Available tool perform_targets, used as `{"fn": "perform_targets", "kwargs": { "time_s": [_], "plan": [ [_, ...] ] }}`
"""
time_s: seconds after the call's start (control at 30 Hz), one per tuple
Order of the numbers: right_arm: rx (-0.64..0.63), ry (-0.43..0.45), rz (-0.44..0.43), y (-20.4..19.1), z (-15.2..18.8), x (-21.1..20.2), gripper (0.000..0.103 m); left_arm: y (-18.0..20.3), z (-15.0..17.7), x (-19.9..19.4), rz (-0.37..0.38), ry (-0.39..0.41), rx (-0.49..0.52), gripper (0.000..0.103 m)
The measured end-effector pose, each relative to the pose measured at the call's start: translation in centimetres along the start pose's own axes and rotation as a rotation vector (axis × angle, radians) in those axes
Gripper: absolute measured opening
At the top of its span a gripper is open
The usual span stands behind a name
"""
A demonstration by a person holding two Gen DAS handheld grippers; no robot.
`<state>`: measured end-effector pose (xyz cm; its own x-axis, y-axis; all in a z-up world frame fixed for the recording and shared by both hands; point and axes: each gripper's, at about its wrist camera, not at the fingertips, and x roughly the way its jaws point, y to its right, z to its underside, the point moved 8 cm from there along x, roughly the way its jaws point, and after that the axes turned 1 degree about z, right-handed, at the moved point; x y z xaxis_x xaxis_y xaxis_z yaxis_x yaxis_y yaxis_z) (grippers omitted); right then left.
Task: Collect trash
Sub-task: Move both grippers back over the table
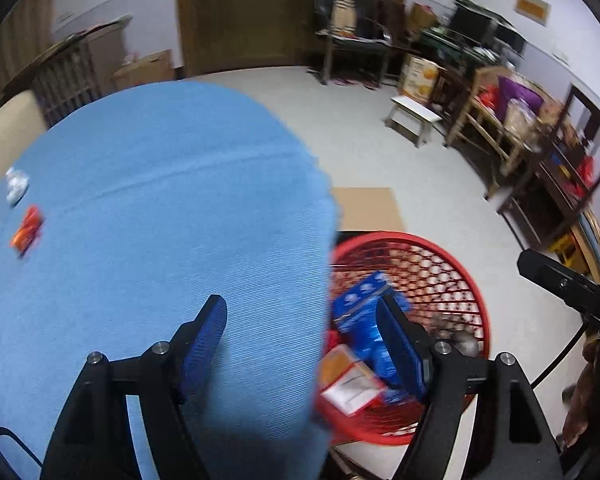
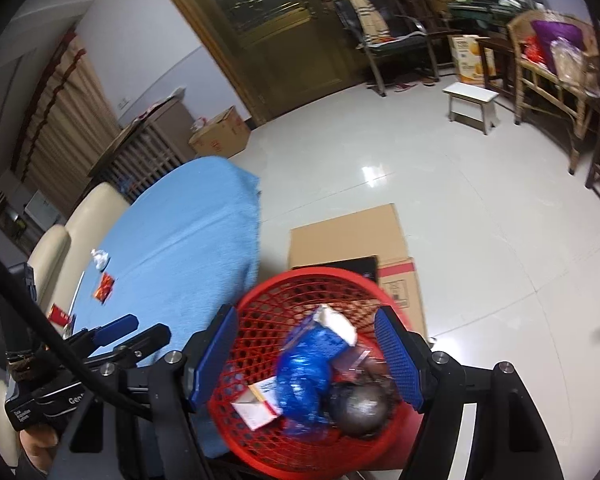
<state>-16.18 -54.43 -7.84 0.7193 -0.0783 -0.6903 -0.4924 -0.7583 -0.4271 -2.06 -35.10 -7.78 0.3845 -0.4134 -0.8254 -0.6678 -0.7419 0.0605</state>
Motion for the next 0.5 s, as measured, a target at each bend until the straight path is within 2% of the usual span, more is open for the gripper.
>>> {"fn": "perform_targets", "kwargs": {
  "time_s": [0.33, 0.5],
  "plan": [
    [-0.155, -0.079, -0.08, -9.8, 1.6, 4.3, 0.074, -13.3, 4.0, -2.7, -0.13, 0.035, -0.253, 0.077],
    [-0.266, -0.123, -0.127, -16.5, 2.7, 7.1, 0.074, -19.5, 6.3, -4.2, -0.189, 0.06, -0.372, 0.077]
  ]
}}
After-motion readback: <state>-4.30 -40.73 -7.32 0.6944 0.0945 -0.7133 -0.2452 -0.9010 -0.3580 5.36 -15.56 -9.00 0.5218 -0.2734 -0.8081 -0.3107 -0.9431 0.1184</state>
